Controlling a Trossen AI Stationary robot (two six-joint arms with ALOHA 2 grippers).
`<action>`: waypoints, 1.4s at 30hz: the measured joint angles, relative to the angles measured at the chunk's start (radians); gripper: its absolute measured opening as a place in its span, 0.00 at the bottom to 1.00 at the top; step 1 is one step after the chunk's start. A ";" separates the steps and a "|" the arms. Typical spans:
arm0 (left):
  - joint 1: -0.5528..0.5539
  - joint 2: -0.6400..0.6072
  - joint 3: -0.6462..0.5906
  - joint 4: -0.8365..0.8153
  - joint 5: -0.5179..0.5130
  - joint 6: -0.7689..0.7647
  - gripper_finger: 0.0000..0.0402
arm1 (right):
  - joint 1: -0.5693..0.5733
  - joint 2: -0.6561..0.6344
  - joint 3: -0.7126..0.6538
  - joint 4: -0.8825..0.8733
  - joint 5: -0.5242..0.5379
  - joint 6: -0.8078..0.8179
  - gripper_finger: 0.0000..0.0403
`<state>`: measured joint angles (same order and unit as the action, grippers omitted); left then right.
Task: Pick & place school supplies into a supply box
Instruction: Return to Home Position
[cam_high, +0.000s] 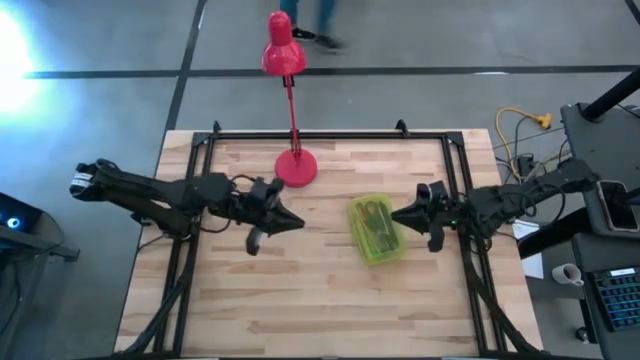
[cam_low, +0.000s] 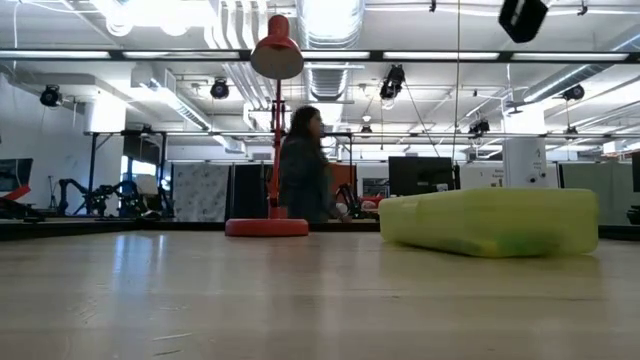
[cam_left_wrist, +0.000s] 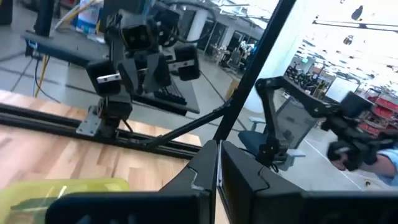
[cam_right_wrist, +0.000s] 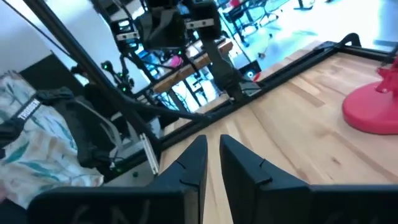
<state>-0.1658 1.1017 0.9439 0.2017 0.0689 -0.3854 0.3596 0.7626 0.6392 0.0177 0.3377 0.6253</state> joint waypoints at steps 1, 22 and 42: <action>0.000 -0.022 -0.014 -0.001 0.000 0.012 0.01 | 0.009 -0.027 -0.018 0.001 0.018 0.002 0.09; 0.045 -0.525 -0.715 0.421 -0.194 0.059 0.01 | 0.035 -0.406 -0.310 0.027 0.116 -0.049 0.09; 0.357 -0.681 -0.901 0.469 0.143 -0.113 0.01 | 0.031 -0.763 -0.535 0.104 0.211 -0.081 0.09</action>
<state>0.1908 0.4210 0.0433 0.6704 0.2115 -0.4979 0.3910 -0.0002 0.1038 0.1212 0.5485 0.5448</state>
